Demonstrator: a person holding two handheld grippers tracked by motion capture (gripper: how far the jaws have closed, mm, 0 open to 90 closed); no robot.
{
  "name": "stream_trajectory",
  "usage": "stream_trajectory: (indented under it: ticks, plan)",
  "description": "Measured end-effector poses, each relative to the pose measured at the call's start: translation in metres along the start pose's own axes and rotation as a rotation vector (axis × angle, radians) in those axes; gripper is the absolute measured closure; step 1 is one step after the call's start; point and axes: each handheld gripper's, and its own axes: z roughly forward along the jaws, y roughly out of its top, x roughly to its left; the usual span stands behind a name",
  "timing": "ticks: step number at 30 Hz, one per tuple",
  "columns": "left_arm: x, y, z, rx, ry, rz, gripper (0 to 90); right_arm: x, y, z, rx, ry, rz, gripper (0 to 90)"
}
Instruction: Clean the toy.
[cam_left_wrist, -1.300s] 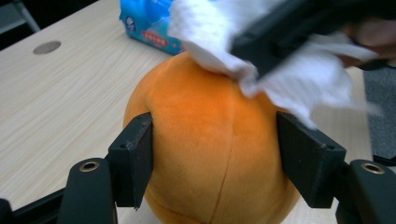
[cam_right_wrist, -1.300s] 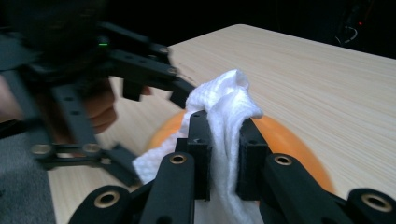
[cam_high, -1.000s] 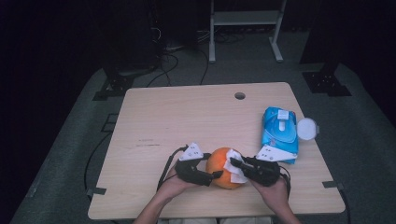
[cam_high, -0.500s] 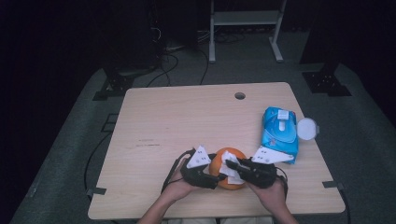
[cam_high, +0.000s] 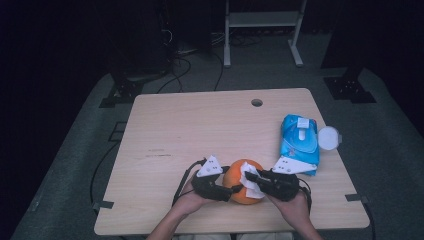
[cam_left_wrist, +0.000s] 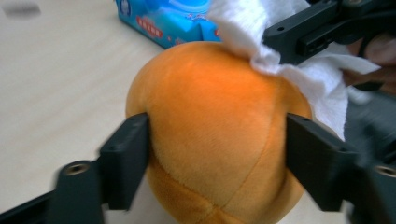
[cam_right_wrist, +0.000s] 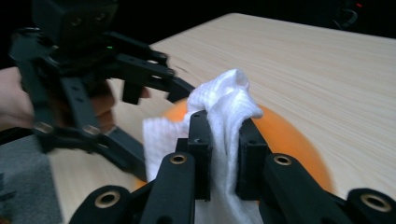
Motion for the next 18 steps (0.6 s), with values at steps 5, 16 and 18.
stream_trajectory:
  ticks: [5,16,18]
  plan:
    - [-0.004,0.009,-0.011,-0.019,0.071,0.134,35.3,-0.007,0.005,-0.006,-0.027,-0.031,-0.008,78.3]
    - [-0.007,0.002,-0.002,0.001,0.041,0.105,33.0,0.018,0.005,0.009,0.006,0.011,-0.083,78.6]
    - [-0.005,0.002,-0.003,-0.01,0.038,0.097,31.4,0.014,0.006,0.009,0.006,-0.003,-0.081,78.6]
